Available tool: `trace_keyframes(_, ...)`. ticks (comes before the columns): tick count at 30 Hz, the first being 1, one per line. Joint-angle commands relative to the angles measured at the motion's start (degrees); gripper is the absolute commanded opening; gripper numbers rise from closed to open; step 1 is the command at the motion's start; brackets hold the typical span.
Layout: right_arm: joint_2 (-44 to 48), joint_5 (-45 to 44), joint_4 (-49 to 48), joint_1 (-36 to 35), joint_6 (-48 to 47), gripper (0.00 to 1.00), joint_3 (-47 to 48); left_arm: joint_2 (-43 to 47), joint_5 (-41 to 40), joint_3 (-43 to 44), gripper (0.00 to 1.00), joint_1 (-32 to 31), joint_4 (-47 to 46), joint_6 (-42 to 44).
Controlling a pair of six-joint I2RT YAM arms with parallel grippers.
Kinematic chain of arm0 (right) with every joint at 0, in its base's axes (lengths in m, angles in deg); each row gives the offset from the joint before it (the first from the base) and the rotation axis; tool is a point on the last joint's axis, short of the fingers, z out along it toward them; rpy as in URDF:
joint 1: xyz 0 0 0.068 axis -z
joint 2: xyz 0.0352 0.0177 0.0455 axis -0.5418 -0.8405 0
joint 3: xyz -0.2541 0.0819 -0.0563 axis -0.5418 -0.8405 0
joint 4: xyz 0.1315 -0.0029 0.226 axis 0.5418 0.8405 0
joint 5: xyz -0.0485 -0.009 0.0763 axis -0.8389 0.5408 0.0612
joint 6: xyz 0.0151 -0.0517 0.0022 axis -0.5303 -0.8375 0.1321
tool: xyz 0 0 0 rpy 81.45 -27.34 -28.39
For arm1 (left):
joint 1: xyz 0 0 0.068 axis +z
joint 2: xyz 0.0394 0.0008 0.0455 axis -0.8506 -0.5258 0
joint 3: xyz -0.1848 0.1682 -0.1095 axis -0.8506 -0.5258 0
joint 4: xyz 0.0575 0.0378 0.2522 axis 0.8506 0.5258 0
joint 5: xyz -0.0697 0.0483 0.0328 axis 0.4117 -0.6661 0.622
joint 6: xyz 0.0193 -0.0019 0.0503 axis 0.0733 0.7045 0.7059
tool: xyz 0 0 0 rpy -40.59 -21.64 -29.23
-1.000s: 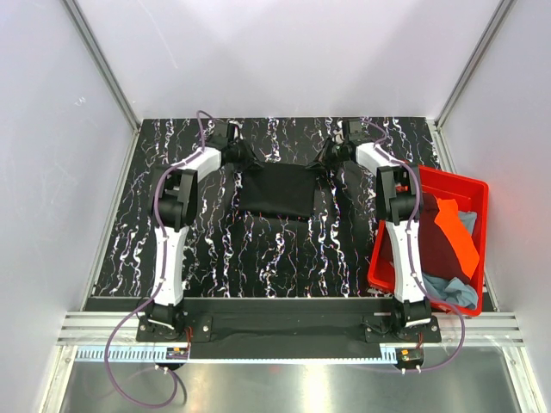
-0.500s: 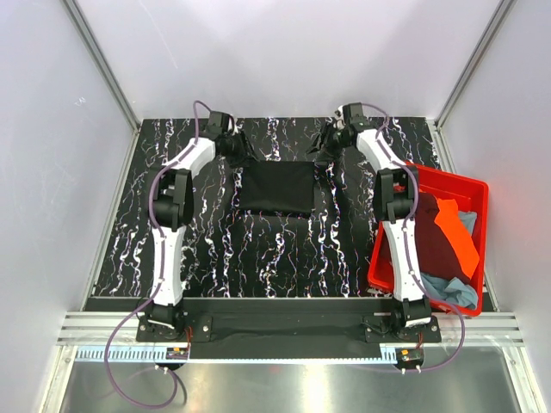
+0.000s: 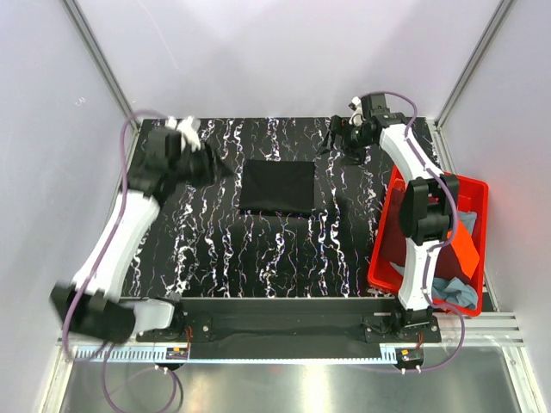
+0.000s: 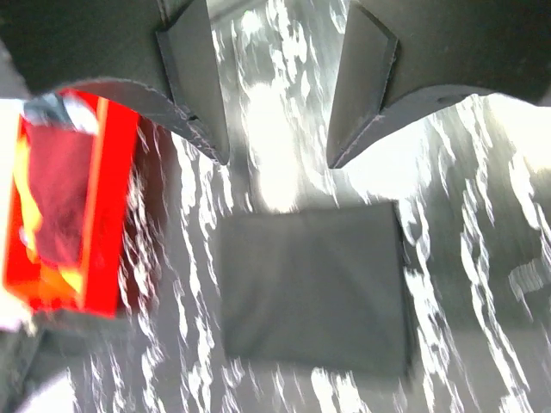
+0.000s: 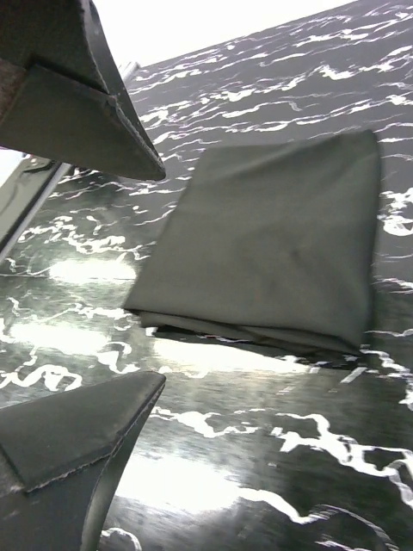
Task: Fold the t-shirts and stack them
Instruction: Neatly place the folded tshirt to the corner
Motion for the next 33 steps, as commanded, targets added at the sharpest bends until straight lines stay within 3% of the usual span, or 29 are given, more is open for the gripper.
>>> trace_keyframes(1,3.4,3.0,-2.3,0.2,-1.1,1.0,-5.6,12.5,2.2,-13.8,0.54,-1.4,1.7,-4.4)
trace_keyframes(3,4.9,4.5,-4.9,0.3,-0.5,1.0,-9.3,18.7,2.8,-22.0,0.54,-1.6,2.4,-7.4)
trace_keyframes(8,5.8,6.7,-8.7,0.2,-1.3,0.98,-15.8,33.6,2.2,-29.6,0.54,-1.6,8.1,-11.2)
trace_keyframes(12,2.5,7.5,-13.4,0.2,-1.6,0.85,-16.7,38.7,4.0,-31.2,0.54,-1.6,10.4,-13.1)
trace_keyframes(16,-0.6,8.8,-20.1,0.1,0.6,0.76,-16.5,39.5,4.4,-30.8,0.54,-1.6,11.2,-12.4)
trace_keyframes(19,-3.5,9.4,-23.2,0.0,0.4,0.77,-14.8,37.1,4.9,-30.5,0.53,-1.6,12.2,-9.4)
trace_keyframes(25,-10.9,7.6,-24.7,-0.7,-2.7,0.77,-9.1,35.0,3.4,-30.7,0.52,-1.6,13.5,-4.2)
trace_keyframes(33,-16.0,8.7,-23.6,-3.2,-2.8,0.69,-4.8,30.6,5.3,-29.5,0.52,-1.5,11.2,-1.4)
